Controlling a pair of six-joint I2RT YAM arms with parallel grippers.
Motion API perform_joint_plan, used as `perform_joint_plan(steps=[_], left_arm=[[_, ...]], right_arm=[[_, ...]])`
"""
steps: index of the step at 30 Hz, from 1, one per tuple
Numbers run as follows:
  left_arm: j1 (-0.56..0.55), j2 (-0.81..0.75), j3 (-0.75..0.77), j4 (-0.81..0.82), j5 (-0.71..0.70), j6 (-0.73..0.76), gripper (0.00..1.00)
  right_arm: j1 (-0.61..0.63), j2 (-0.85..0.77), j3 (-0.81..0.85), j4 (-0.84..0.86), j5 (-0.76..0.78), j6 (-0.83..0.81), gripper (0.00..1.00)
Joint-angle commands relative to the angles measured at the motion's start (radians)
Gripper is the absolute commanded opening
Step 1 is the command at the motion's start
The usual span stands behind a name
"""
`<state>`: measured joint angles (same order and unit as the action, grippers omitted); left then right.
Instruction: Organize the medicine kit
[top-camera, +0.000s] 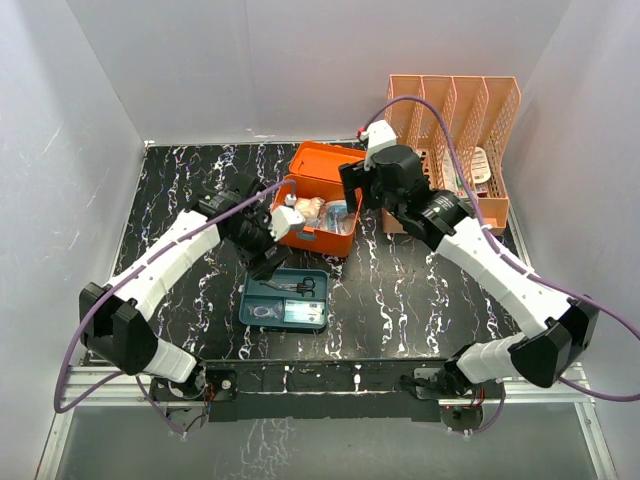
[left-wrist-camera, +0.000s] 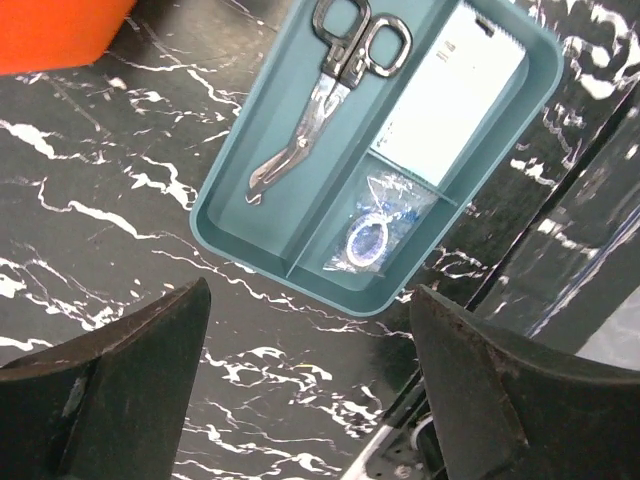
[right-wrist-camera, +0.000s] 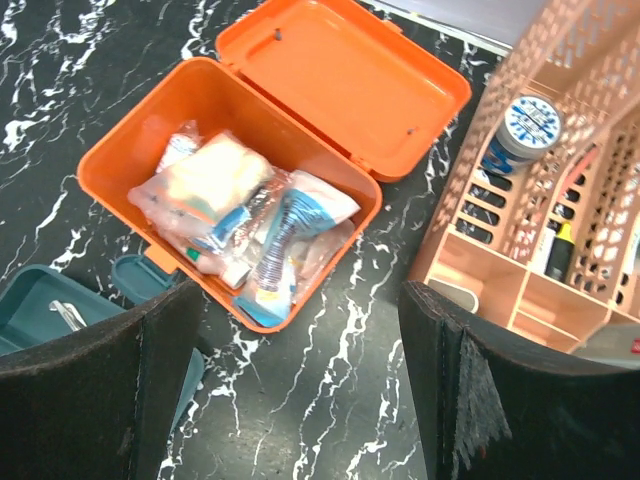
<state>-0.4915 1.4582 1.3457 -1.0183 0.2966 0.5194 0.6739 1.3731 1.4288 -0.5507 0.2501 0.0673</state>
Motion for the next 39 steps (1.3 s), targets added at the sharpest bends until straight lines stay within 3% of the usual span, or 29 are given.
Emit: perform_joint_plan(steps=[1, 3, 5, 8, 15, 39], left_arm=[[-0.07, -0.044, -0.11, 0.084, -0.067, 0.139, 0.72], [-0.078, -0.036, -0.157, 0.122, -0.103, 0.164, 0.48], [-0.079, -0.024, -0.199, 0.15, -0.126, 0.175, 0.34], [-0.078, -0.031, -0.251, 0.191, -0.122, 0.193, 0.32], [-0.078, -0.018, -0.325, 0.256, -0.093, 0.229, 0.15], [-0.079, -0.01, -0.459, 0.341, 0.05, 0.214, 0.11]], right_arm=[[-0.038, -0.07, -0.033, 0.002, -0.005, 0.043, 0.78], [-0.045, -0.085, -0.05, 0.001, -0.005, 0.057, 0.78], [-0.049, -0.097, -0.068, 0.003, -0.01, 0.068, 0.78], [-0.05, -0.109, -0.092, 0.009, -0.018, 0.08, 0.78], [-0.054, -0.105, -0.097, 0.015, -0.042, 0.083, 0.78], [-0.063, -0.101, -0.093, -0.002, -0.058, 0.094, 0.82]])
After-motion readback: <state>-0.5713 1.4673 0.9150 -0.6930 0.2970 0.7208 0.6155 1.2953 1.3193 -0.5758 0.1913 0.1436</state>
